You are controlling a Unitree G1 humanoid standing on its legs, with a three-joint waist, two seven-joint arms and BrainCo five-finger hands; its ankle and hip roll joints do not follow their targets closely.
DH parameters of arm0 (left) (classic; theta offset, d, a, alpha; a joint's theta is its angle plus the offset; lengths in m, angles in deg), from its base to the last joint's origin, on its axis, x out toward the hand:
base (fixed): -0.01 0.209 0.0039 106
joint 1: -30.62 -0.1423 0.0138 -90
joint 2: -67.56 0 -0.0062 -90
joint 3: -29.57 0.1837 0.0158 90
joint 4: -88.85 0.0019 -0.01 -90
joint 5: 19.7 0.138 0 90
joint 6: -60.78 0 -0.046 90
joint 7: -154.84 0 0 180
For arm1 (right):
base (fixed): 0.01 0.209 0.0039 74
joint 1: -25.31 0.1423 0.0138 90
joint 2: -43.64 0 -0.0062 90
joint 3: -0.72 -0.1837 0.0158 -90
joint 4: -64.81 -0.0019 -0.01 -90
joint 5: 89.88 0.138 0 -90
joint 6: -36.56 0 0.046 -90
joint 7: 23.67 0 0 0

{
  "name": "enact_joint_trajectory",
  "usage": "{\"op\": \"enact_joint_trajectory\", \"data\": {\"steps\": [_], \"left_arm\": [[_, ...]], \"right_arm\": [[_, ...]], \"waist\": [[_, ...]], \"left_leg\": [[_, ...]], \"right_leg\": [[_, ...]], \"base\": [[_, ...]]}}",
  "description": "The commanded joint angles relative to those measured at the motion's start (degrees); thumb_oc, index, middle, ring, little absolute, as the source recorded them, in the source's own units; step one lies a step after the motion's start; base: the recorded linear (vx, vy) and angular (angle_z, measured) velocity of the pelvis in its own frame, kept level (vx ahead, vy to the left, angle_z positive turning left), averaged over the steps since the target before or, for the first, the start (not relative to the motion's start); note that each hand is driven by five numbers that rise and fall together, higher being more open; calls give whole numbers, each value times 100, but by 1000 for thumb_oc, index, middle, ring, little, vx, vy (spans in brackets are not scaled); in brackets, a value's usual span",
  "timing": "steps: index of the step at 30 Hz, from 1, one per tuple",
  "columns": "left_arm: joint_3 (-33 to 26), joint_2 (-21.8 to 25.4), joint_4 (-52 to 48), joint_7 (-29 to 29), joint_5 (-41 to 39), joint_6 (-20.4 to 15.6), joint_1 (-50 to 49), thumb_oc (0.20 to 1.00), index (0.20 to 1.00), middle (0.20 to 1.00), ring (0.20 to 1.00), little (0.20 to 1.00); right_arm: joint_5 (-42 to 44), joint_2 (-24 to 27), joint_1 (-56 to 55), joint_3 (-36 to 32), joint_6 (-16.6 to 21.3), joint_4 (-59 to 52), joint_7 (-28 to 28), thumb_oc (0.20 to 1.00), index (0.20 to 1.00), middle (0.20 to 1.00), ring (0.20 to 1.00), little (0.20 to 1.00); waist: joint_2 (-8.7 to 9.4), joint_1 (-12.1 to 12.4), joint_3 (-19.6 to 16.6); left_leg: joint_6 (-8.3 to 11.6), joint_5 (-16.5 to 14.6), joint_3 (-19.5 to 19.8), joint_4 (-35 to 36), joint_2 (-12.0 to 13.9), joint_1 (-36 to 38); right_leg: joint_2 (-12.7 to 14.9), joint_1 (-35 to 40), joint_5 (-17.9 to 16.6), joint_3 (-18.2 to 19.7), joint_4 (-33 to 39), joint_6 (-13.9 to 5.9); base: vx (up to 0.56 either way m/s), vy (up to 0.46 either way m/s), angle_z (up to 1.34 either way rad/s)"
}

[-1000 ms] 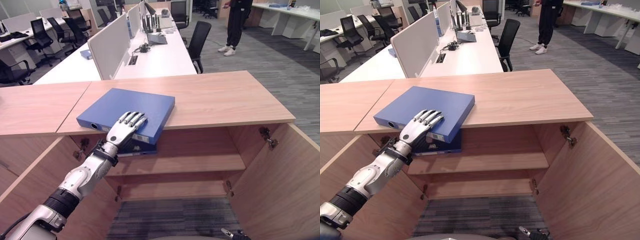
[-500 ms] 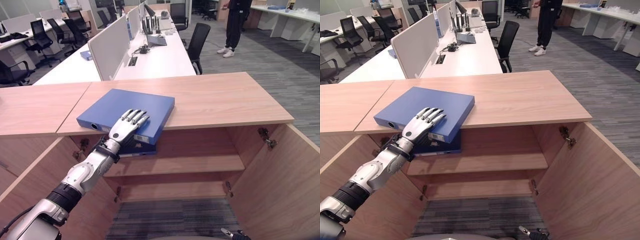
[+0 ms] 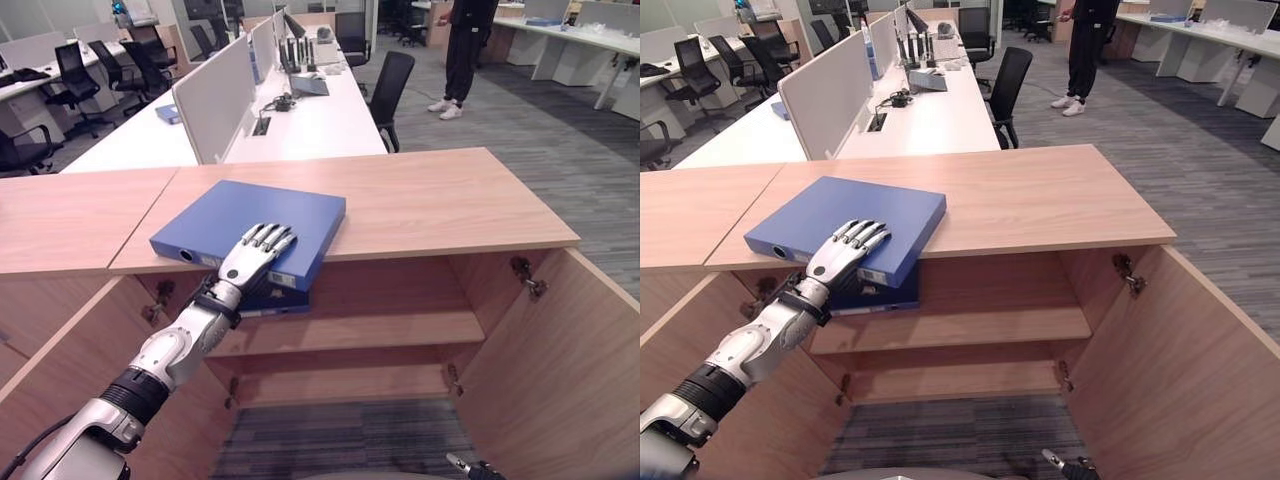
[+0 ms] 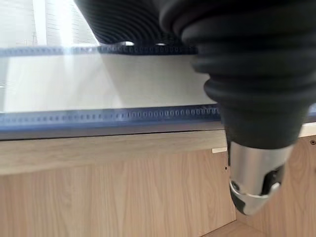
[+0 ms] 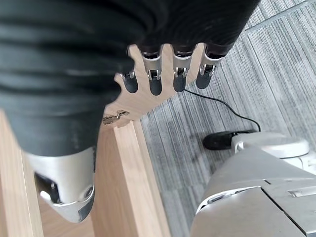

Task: Put the empty folder in the office cabinet

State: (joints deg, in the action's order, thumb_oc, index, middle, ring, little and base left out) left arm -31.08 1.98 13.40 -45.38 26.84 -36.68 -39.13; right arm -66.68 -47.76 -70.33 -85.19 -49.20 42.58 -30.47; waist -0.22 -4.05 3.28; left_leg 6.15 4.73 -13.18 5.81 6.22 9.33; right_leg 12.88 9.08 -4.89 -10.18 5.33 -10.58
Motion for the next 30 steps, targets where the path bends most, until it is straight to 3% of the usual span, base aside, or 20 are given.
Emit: {"op": "enact_joint_trajectory", "data": {"steps": [1, 4, 5, 6, 30], "left_arm": [[-87, -11, 281, -72, 44, 68, 853, 1000, 1000, 1000, 1000, 1000], [-103, -6, 293, -78, 26, 70, 857, 1000, 1000, 1000, 1000, 1000], [-112, -2, 292, -76, 15, 72, 850, 730, 730, 730, 730, 730], [-116, -3, 293, -70, 0, 74, 842, 200, 200, 200, 200, 200], [-366, -103, 143, -87, -311, 52, 681, 200, 200, 200, 200, 200]], "right_arm": [[238, -77, 542, -105, 72, 221, -52, 1000, 1000, 1000, 1000, 1000], [243, -79, 542, -109, 72, 213, -51, 1000, 1000, 1000, 1000, 1000], [250, -80, 540, -109, 75, 206, -46, 1000, 1000, 1000, 1000, 1000], [269, -86, 543, -109, 75, 195, -45, 1000, 1000, 1000, 1000, 1000], [437, -136, 599, -202, 63, 248, -58, 1000, 1000, 1000, 1000, 1000]], "waist": [[-9, 92, 435], [-5, 96, 433], [-2, 100, 433], [2, 100, 431], [15, 124, 412]], "left_leg": [[-16, -968, 151, -81, -103, 460], [-17, -972, 147, -81, -109, 463], [-15, -969, 142, -81, -104, 462], [-15, -972, 141, -81, -102, 464], [-26, -975, 149, -81, -122, 480]], "right_leg": [[-37, -132, 603, -3, -457, -148], [-38, -140, 606, 3, -465, -147], [-36, -141, 605, -3, -469, -150], [-35, -144, 606, 3, -476, -150], [-20, -114, 588, -27, -443, -153]], "base": [[0, 0, 0], [0, 0, 0], [0, 0, 0], [0, 0, 0], [0, 0, 0]]}}
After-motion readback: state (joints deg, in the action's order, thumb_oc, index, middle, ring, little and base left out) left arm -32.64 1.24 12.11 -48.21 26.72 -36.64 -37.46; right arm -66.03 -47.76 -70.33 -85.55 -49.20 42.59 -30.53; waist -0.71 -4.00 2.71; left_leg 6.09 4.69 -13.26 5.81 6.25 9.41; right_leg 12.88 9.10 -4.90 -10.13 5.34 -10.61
